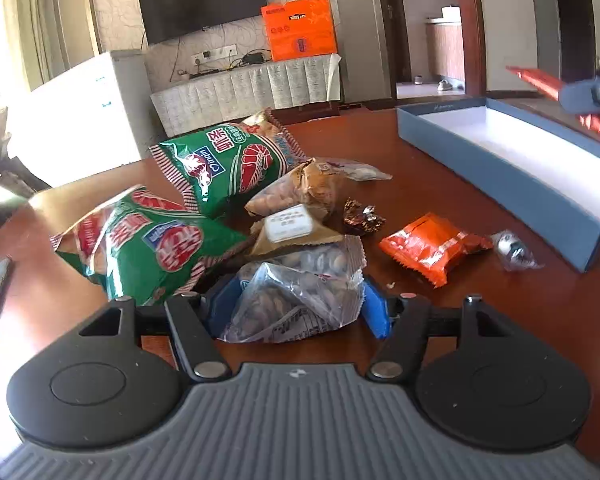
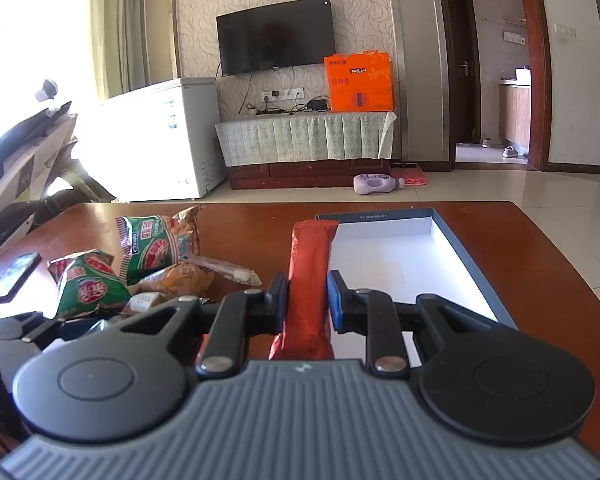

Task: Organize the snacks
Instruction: 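Grasp the clear bag of nuts with the left gripper, then carry the nut bag into the box and open the left gripper, then open the right gripper to release the red-orange bar in the box, then grasp the orange wrapped packet with the left gripper while the right gripper grasps a small wrapped candy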

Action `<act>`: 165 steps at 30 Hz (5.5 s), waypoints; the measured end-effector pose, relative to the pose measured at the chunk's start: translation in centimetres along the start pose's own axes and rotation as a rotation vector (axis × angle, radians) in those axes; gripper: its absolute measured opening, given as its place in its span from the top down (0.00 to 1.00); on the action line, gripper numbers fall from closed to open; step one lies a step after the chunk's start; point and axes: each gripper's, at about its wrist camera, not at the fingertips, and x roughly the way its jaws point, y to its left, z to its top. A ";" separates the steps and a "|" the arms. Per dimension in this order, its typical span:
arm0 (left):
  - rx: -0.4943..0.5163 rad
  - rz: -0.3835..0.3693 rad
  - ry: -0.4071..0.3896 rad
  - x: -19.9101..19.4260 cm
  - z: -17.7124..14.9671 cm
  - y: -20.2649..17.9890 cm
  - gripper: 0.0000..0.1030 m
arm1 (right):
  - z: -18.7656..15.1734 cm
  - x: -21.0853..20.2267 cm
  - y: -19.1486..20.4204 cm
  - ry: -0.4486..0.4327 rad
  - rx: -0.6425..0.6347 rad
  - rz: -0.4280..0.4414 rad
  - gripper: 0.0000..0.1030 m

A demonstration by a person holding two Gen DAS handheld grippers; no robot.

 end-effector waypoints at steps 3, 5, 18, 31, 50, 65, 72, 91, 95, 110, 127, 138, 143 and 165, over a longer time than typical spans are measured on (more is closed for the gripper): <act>-0.017 -0.022 -0.001 -0.5 0.2 -0.1 0.37 | 0.0 0.1 -0.1 0.003 -0.003 -0.001 0.76; -0.026 -0.017 -0.014 -1.4 0.4 -0.3 0.37 | 0.0 0.0 0.1 0.001 -0.005 0.003 0.76; -0.039 -0.056 -0.109 -5.8 3.7 -3.1 0.38 | -0.2 -1.0 1.1 -0.011 -0.021 0.024 0.76; 0.021 -0.123 -0.161 -5.4 7.4 -8.8 0.37 | -0.1 -1.6 -1.2 -0.027 0.008 -0.009 0.76; 0.007 -0.167 -0.190 -2.1 11.0 -12.0 0.37 | 0.1 -0.7 -3.9 -0.035 0.050 -0.084 0.76; 0.002 -0.205 -0.203 1.0 12.6 -13.2 0.37 | 0.1 0.0 -4.4 -0.014 0.070 -0.112 0.76; 0.001 -0.233 -0.192 3.3 13.5 -14.5 0.37 | -0.2 0.0 -5.2 0.007 0.090 -0.137 0.76; -0.003 -0.243 -0.103 10.4 14.5 -17.2 0.22 | 0.0 1.6 -6.3 0.060 0.088 -0.144 0.76; 0.029 -0.243 -0.125 9.7 13.8 -17.4 0.19 | 0.0 2.1 -6.3 0.064 0.091 -0.143 0.76; 0.058 -0.145 -0.133 5.0 9.3 -12.2 0.13 | -0.4 4.8 -6.1 0.117 0.105 -0.146 0.76; 0.009 -0.086 -0.046 -1.4 0.6 -4.9 0.12 | -1.0 4.3 -3.5 0.104 0.054 -0.156 0.60; -0.052 -0.001 0.000 -2.3 -1.2 -3.0 0.12 | -2.3 2.5 3.5 0.189 -0.102 0.181 0.61; -0.068 -0.002 0.011 -2.4 -1.2 -2.6 0.12 | -2.9 4.0 4.9 0.247 -0.149 0.100 0.62; 0.119 -0.286 -0.001 -0.5 0.6 -3.9 0.12 | -3.9 3.6 1.4 0.302 -0.134 -0.003 0.87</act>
